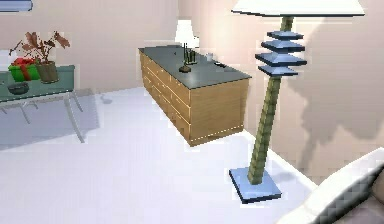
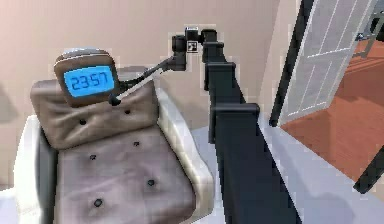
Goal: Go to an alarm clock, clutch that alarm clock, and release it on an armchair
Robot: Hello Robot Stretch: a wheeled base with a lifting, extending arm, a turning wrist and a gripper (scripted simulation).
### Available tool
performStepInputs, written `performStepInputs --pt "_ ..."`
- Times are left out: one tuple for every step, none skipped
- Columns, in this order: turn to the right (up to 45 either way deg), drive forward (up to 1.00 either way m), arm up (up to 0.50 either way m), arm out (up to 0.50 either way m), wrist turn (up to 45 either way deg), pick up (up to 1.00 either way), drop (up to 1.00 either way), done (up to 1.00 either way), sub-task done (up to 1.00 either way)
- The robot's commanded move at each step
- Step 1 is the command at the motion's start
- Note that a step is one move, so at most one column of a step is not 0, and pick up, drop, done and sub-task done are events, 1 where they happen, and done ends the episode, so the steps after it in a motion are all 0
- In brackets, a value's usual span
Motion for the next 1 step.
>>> performStepInputs --pt "0.0 0.00 -0.38 0.00 0.0 0.00 0.00 0.00 0.00"
